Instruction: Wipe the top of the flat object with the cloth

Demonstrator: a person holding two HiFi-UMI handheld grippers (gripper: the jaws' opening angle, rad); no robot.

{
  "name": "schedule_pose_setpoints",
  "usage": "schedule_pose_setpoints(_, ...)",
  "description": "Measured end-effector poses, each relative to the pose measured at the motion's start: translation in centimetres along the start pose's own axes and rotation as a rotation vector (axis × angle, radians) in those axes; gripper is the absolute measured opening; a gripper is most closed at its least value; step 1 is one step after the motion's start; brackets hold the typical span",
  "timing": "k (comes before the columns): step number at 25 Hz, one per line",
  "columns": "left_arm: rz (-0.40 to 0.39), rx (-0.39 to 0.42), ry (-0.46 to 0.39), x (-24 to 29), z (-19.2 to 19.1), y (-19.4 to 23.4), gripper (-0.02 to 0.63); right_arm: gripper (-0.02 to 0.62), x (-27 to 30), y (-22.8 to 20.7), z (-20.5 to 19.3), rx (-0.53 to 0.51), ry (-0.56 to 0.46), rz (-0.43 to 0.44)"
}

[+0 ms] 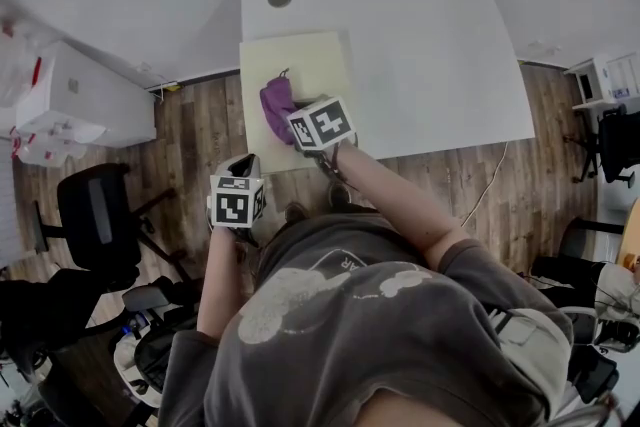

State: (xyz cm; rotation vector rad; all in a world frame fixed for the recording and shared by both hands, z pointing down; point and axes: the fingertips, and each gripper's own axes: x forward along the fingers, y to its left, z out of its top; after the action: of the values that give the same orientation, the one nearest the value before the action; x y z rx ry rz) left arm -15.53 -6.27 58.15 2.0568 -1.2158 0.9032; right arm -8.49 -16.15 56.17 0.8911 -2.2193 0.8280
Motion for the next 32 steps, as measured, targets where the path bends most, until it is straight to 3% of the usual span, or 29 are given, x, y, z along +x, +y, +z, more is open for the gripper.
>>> schedule_pose_setpoints(18, 0.040, -0.001, 0.009, 0.1, -0.1, -0.1, 0.000, 0.072, -5.9, -8.3, -3.0, 0.129, -0.066, -0.117)
schedule_pose_setpoints(32, 0.047, 0.010, 0.010, 0.2, 0.0, 0.0, 0.000, 0.072, -7.7, -10.7, -3.8, 0.173, -0.096, -0.156)
